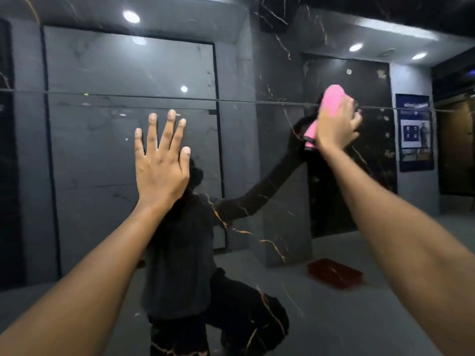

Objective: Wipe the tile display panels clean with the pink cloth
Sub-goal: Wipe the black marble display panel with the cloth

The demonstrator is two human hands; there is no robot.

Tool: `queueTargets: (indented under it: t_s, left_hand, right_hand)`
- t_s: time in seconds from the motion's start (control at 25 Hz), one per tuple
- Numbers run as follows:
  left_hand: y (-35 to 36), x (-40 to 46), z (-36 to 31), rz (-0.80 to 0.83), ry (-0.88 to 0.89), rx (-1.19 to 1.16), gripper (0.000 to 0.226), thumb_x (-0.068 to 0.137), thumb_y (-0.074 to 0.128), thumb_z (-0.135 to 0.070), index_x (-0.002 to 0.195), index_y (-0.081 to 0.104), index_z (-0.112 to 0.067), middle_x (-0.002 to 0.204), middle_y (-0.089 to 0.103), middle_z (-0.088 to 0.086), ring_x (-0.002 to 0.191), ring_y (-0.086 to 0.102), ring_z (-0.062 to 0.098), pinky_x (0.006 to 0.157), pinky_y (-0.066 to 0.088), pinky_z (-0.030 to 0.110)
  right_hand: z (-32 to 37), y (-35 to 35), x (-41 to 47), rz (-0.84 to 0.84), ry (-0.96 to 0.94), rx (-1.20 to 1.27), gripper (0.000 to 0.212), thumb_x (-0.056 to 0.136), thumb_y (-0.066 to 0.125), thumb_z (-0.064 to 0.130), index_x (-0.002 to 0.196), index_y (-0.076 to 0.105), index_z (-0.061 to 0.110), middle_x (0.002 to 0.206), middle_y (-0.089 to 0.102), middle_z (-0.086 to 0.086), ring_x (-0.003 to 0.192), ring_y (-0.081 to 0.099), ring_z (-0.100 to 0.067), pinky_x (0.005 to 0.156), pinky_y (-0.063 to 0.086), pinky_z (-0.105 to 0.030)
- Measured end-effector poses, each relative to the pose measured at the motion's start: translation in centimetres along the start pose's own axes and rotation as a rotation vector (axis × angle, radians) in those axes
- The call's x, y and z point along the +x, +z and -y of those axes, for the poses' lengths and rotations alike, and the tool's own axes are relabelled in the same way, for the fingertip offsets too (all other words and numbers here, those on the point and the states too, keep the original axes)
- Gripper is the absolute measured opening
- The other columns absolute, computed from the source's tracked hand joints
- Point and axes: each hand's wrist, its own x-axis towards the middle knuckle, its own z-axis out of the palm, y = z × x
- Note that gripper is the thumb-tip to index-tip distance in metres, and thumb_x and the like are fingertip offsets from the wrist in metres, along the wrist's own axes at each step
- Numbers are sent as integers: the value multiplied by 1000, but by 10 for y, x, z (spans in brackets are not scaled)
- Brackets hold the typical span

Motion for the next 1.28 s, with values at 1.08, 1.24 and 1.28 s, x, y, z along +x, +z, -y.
queueTargets:
  t_s: [1.08, 1.24, 1.28]
  left_hand:
    - [26, -79, -152, 115, 73, -25, 59, 95, 37, -38, 152, 27, -24, 161, 16, -2, 150, 11, 25, 119, 4, 46]
    - [42, -132, -129, 102, 79, 84, 57, 98, 33, -38, 153, 22, -25, 160, 18, 0, 148, 15, 28, 119, 7, 49]
    - [44, -134, -127, 99, 83, 92, 57, 98, 33, -37, 153, 23, -25, 160, 19, 0, 148, 15, 29, 119, 8, 50]
  right_hand:
    - [-160, -26, 74, 190, -751, -18, 78, 70, 51, 30, 146, 42, 15, 153, 38, -9, 142, 31, -28, 106, 31, -44]
    - [-145, -26, 59, 31, -416, 47, 79, 73, 51, 27, 150, 36, 19, 160, 25, -4, 147, 21, -23, 110, 26, -42]
    - [-150, -17, 23, 66, -525, 67, 81, 70, 53, 26, 149, 39, 15, 158, 26, -8, 145, 26, -26, 107, 28, -40]
